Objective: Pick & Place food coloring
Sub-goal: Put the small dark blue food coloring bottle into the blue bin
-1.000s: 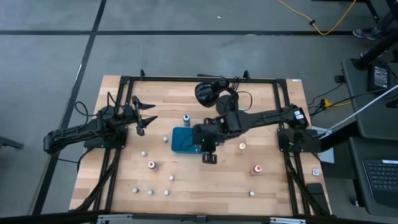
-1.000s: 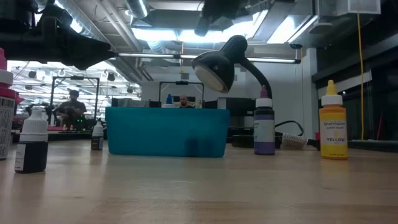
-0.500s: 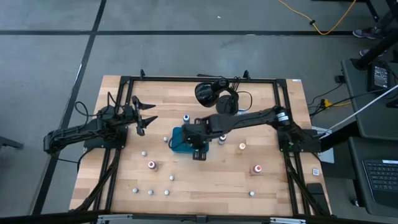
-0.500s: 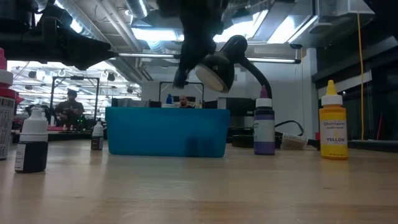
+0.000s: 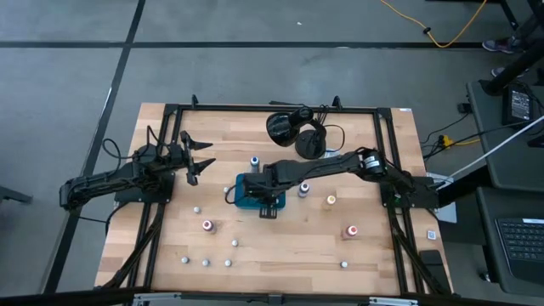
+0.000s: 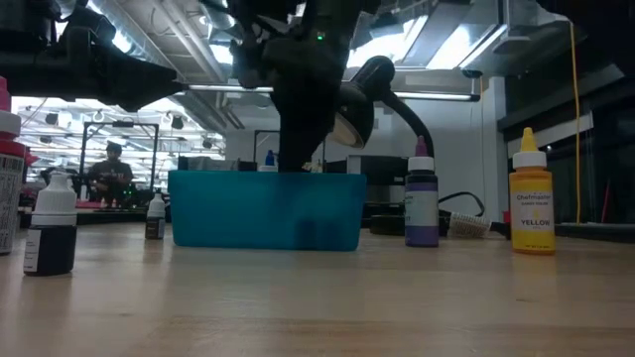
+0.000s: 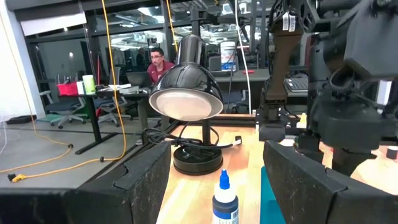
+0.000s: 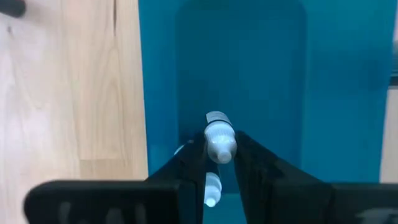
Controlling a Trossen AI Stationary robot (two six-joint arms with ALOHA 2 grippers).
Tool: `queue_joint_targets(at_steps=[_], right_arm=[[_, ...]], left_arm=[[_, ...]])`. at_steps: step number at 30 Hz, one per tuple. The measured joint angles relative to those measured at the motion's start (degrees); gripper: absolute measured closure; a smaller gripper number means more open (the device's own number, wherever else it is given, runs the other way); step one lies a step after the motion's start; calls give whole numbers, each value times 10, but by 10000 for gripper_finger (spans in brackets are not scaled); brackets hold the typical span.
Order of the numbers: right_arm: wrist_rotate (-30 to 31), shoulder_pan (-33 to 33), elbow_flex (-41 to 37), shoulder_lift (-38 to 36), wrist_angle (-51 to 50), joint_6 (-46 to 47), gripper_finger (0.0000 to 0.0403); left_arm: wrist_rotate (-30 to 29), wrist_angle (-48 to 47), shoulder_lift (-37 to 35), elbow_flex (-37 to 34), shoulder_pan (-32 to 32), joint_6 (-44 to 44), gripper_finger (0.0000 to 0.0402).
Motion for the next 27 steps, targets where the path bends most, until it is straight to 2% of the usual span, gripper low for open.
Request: queue_joint_targets(at_steps=[27], right_arm=[[-7,4,-1,31,-13,-43,326]], left_arm=[[0,0,0,0,0,0,151]])
